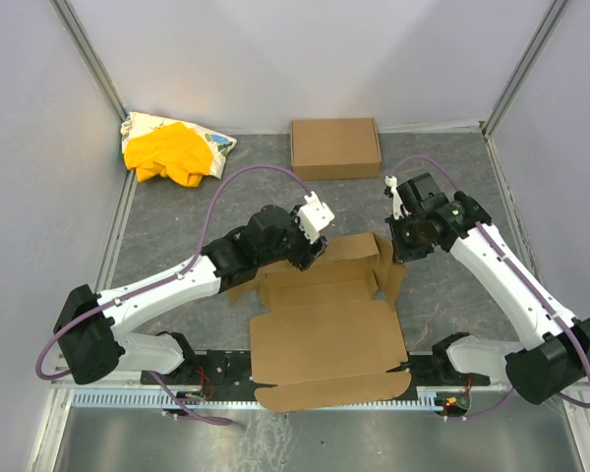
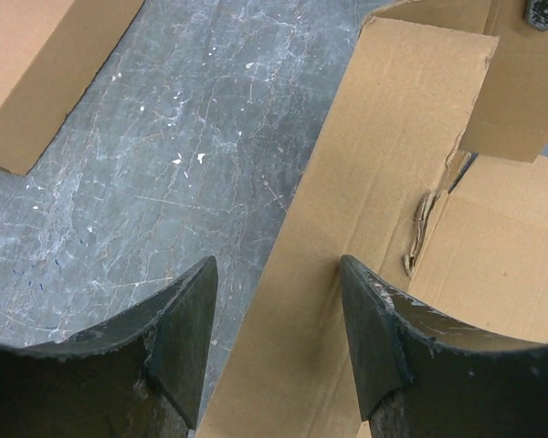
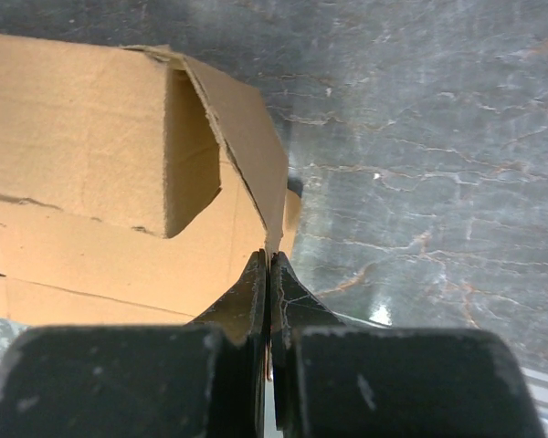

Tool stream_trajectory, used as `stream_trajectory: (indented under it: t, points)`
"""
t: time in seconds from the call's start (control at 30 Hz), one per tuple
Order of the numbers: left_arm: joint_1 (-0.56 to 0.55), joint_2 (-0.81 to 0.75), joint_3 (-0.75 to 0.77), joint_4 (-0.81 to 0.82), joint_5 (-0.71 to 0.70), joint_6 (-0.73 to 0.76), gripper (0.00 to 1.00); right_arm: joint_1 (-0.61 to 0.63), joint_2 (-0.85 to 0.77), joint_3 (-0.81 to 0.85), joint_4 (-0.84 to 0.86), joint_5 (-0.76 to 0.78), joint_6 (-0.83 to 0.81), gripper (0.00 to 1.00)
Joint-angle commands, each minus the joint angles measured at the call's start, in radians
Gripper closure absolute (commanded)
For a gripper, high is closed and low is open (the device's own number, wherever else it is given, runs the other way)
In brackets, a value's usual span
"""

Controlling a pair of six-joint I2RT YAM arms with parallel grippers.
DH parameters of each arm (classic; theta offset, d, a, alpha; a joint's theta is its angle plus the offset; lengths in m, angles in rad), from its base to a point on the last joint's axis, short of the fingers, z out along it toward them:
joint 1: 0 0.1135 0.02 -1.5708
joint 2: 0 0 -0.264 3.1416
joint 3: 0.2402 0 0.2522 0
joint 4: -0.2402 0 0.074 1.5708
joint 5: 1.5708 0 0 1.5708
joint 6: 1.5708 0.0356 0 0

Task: Fold the paper box

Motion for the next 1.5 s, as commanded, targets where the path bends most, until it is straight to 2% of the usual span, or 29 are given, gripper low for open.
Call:
stream_trajectory:
  t: [0.0,0.1,0.2,0.33,0.53,0.73,0.83,1.03,1.23,1.37,1.43,1.47]
  points:
    - [-0.005,0.011,-0.031,-0.006,0.040,-0.029,0.37,0.000,-0.053,-0.067,0.152,-0.129,0.041,0.98]
    - [-0.005,0.015,-0.041,-0.002,0.046,-0.031,0.37,0.000,-0.069,-0.130,0.203,-0.180,0.051,0.93]
    - [-0.006,0.015,-0.048,0.005,0.046,-0.032,0.37,-0.001,-0.099,-0.187,0.261,-0.221,0.054,0.70]
    - [-0.006,0.018,-0.048,0.008,0.045,-0.036,0.37,0.000,-0.165,-0.247,0.314,-0.249,0.053,0.47]
    - [-0.006,0.021,-0.042,0.010,0.044,-0.037,0.37,-0.001,-0.268,-0.312,0.366,-0.280,0.025,0.30]
    - [-0.006,0.020,-0.030,0.003,0.046,-0.038,0.37,0.000,-0.394,-0.320,0.387,-0.247,-0.002,0.27]
    - [-0.006,0.022,-0.014,-0.010,0.046,-0.039,0.37,0.000,-0.493,-0.339,0.414,-0.162,-0.024,0.28]
    - [-0.005,0.027,0.011,-0.029,0.038,-0.034,0.37,-0.001,-0.635,-0.408,0.463,0.062,-0.040,0.29]
    - [-0.005,0.027,0.013,-0.030,0.037,-0.036,0.37,0.000,-0.703,-0.450,0.452,0.398,0.062,0.30]
    - [-0.004,0.027,0.014,-0.031,0.037,-0.039,0.37,0.000,-0.681,-0.468,0.430,0.554,0.098,0.37]
    - [-0.004,0.030,0.016,-0.028,0.040,-0.039,0.37,-0.001,-0.608,-0.472,0.424,0.529,0.085,0.37]
    - [-0.005,0.031,0.015,-0.029,0.039,-0.039,0.37,-0.002,-0.582,-0.478,0.444,0.461,0.061,0.36]
